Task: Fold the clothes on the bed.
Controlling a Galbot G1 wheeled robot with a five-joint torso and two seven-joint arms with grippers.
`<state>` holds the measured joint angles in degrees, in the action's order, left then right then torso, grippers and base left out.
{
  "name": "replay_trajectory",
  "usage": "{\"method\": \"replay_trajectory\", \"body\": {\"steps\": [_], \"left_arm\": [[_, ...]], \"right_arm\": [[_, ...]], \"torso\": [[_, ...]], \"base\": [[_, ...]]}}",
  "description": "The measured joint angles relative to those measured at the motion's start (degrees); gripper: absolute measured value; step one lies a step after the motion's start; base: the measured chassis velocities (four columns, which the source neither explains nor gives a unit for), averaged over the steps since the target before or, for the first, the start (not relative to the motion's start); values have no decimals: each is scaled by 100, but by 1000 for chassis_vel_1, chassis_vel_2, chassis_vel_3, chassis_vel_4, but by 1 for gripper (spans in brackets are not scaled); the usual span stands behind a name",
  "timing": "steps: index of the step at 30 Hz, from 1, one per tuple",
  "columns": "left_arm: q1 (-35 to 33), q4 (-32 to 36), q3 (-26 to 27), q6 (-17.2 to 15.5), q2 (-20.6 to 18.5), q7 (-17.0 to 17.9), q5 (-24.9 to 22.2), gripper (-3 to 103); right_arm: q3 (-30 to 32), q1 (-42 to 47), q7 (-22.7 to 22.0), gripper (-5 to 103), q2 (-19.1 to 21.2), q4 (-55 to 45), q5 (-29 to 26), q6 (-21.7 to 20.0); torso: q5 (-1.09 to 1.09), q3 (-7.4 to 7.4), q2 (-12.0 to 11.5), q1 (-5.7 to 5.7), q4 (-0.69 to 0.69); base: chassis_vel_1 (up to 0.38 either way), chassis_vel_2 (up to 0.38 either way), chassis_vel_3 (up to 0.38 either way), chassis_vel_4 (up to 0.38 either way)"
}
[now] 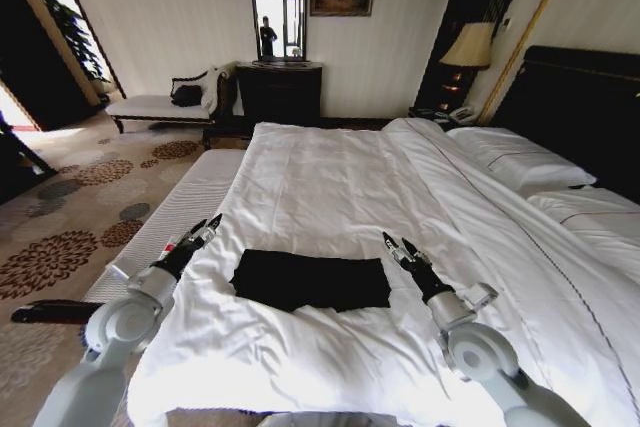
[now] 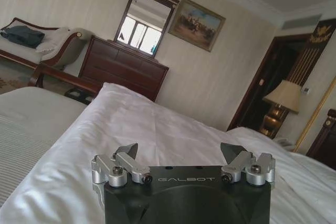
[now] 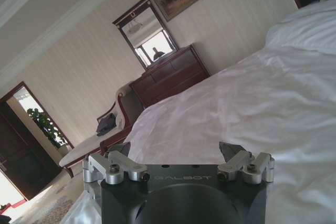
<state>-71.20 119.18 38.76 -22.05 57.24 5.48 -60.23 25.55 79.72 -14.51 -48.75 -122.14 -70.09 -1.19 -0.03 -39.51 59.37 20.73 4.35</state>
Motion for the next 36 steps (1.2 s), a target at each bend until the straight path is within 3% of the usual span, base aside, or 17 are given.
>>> {"method": "replay_trajectory", "body": {"steps": [4,6,9,15,27,36], "left_arm": [[190,-213,-654,-396,-243,38,651,99],[199,-291,-821,-454,-286,71,807,100],[297,-682,-1354,-570,-333,250,1417,100],[312,-1042,-1788,-726,-272,495,1719,100],[-502,-970,-1637,-633,-135,454,2300,100],[-1329,-281,-1241,-792,-619,440,2439,100]], "right_arm": [[-773,-741,-90,100,-10,734,-288,-257],[-968,-874,-101,100,-38,891,-282,-284],[-1526,-1202,-162,100,-162,1305,-153,-355],[-1825,-1170,-308,100,-203,1550,45,-411],[-1644,-345,-666,100,-340,1231,387,-506],[-1317,453,-917,100,-183,546,815,-538]], "torso": [[1,-1,0,1,-4],[0,0,0,0,-4],[-1,0,0,0,-4],[-1,0,0,1,0],[-1,1,0,-1,-3],[0,2,0,-2,-3]], "base": [[0,0,0,0],[0,0,0,0],[0,0,0,0],[0,0,0,0],[0,0,0,0],[0,0,0,0]]}}
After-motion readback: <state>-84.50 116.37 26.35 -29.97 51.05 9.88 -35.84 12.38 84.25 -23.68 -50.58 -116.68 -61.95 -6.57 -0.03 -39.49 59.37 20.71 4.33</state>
